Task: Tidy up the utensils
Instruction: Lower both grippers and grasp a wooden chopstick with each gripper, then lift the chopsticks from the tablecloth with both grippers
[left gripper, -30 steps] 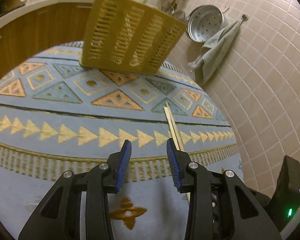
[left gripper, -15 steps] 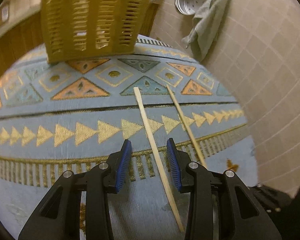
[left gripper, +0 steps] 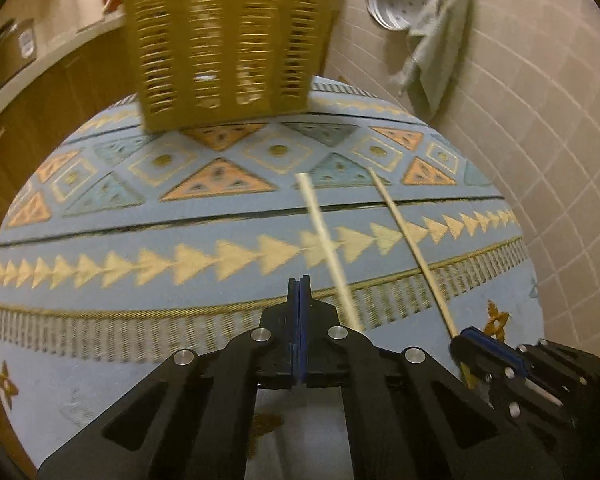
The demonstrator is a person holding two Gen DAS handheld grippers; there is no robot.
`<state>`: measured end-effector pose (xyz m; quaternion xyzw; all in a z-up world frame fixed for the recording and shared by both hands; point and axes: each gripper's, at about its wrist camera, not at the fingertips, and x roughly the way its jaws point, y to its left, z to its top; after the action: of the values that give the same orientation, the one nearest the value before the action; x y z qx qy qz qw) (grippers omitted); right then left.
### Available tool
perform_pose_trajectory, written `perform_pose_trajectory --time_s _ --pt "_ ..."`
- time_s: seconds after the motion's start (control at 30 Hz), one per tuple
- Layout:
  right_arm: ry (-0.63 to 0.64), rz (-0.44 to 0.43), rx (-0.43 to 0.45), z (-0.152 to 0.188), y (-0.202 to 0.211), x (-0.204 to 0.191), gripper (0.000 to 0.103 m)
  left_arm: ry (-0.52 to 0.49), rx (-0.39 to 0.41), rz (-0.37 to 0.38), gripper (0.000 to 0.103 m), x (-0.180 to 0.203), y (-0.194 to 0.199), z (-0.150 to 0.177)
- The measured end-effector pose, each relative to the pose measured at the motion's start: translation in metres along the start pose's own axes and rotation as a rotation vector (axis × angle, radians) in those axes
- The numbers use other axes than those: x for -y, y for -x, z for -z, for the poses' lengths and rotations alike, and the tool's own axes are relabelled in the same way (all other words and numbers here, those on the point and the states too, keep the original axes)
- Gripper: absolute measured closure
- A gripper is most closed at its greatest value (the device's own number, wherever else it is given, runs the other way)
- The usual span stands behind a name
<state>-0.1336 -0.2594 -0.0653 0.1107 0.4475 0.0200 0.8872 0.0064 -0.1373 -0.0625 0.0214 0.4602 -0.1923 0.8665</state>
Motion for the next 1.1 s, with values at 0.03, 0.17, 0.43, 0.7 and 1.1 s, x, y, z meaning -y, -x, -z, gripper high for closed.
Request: perform_pose_trajectory --time_s 0.03,0.17,0.43,0.7,1.1 --pt "0.005 0.003 0.001 0.0 0.0 -0.001 0.099 0.022 0.008 0.027 0.103 -0.009 0.005 0.0" --pt "0.002 0.001 -0.001 -0.001 0.0 0.001 0.099 0.055 0.006 0.144 0.101 -0.021 0.01 -0.005" --pt "-0.027 0.01 0.011 0.0 0.005 0.016 0.099 -0.022 -0.04 0.076 0.082 0.029 -0.019 -0.001" --pt "-0.008 0.002 0.005 0.002 0.005 0.012 0.099 -0.12 -0.043 -0.042 0.1 0.043 -0.017 0.004" --pt "-0.011 -0.091 -0.078 -0.015 -0.006 0.006 0.088 -0.005 -0.042 -0.055 0.1 -0.035 0.015 0.01"
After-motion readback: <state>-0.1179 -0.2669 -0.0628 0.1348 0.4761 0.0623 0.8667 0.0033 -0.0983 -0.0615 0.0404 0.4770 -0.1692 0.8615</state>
